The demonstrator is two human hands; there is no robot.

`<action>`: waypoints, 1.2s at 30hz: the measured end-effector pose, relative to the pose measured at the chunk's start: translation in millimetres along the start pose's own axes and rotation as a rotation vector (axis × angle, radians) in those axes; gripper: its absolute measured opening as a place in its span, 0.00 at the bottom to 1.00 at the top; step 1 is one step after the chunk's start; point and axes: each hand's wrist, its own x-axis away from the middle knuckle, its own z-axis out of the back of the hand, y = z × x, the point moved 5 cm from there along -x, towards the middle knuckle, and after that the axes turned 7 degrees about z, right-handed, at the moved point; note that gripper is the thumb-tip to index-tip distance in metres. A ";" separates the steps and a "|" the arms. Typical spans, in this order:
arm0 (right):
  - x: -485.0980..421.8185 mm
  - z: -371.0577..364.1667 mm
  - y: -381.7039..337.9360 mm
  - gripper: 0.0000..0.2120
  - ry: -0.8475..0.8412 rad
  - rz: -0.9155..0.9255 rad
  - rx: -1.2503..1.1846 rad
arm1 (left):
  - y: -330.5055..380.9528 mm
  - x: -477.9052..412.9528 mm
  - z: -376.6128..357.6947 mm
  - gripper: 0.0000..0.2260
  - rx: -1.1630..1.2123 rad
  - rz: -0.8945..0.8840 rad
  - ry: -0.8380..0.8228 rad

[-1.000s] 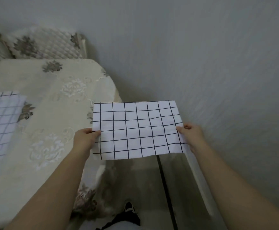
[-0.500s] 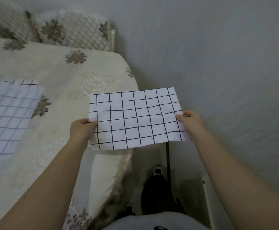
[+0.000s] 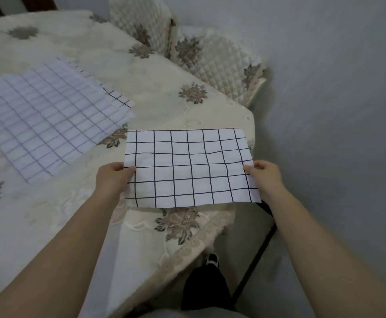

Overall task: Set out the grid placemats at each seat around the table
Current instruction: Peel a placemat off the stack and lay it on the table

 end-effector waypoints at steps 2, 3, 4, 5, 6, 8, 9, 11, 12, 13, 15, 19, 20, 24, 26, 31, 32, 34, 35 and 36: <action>-34.0 -6.1 -10.2 0.05 -0.107 0.017 0.024 | -0.4 4.3 -4.4 0.04 0.058 0.038 0.098; -41.4 -8.8 -12.4 0.05 -0.123 0.029 0.030 | -2.0 7.4 -4.9 0.04 0.068 0.047 0.108; -53.7 -12.1 -17.7 0.05 -0.152 0.044 0.041 | -4.0 10.7 -6.7 0.04 0.088 0.058 0.132; -63.3 -15.0 -25.6 0.06 -0.182 0.064 0.056 | -5.7 13.3 -8.7 0.04 0.112 0.070 0.163; -72.3 -18.6 -32.7 0.07 -0.216 0.079 0.075 | -7.0 16.6 -10.1 0.04 0.140 0.077 0.196; -87.6 -28.2 -43.1 0.08 -0.267 0.103 0.091 | -9.0 23.7 -11.8 0.04 0.161 0.085 0.245; -93.0 -34.2 -48.4 0.08 -0.295 0.118 0.095 | -10.6 26.0 -10.7 0.03 0.175 0.095 0.274; -101.0 -47.3 -55.8 0.08 -0.342 0.142 0.097 | -14.8 30.3 -6.2 0.03 0.212 0.124 0.322; -104.2 -54.5 -59.8 0.08 -0.364 0.150 0.098 | -16.8 32.0 -3.3 0.03 0.233 0.137 0.343; -107.4 -61.4 -64.1 0.08 -0.385 0.160 0.106 | -19.3 33.0 -0.2 0.04 0.249 0.149 0.360; -114.0 -74.8 -72.3 0.08 -0.421 0.183 0.129 | -22.8 33.4 3.9 0.03 0.272 0.169 0.382; -125.6 -98.7 -84.6 0.09 -0.473 0.239 0.167 | -26.0 28.3 6.9 0.02 0.323 0.188 0.400; -128.3 -104.0 -86.9 0.09 -0.482 0.243 0.167 | -27.0 25.1 7.8 0.01 0.331 0.192 0.402; -141.6 -118.0 -91.5 0.06 -0.477 0.246 0.182 | -31.7 4.1 12.9 0.04 0.323 0.215 0.392; -148.0 -121.1 -92.8 0.06 -0.471 0.240 0.180 | -30.9 -6.6 12.3 0.05 0.323 0.208 0.380; -171.2 -123.8 -102.6 0.07 -0.460 0.241 0.189 | -20.2 -27.9 -1.8 0.07 0.332 0.218 0.350; -177.3 -124.3 -104.8 0.07 -0.465 0.241 0.188 | -15.8 -30.8 -5.6 0.06 0.330 0.218 0.357; -192.2 -127.0 -109.3 0.07 -0.481 0.242 0.179 | -7.0 -38.1 -14.4 0.04 0.336 0.213 0.370; -200.5 -129.2 -111.6 0.08 -0.490 0.240 0.171 | -2.8 -42.0 -18.6 0.03 0.339 0.209 0.375; -209.7 -131.6 -113.4 0.08 -0.498 0.237 0.165 | 1.5 -45.6 -23.2 0.02 0.341 0.208 0.382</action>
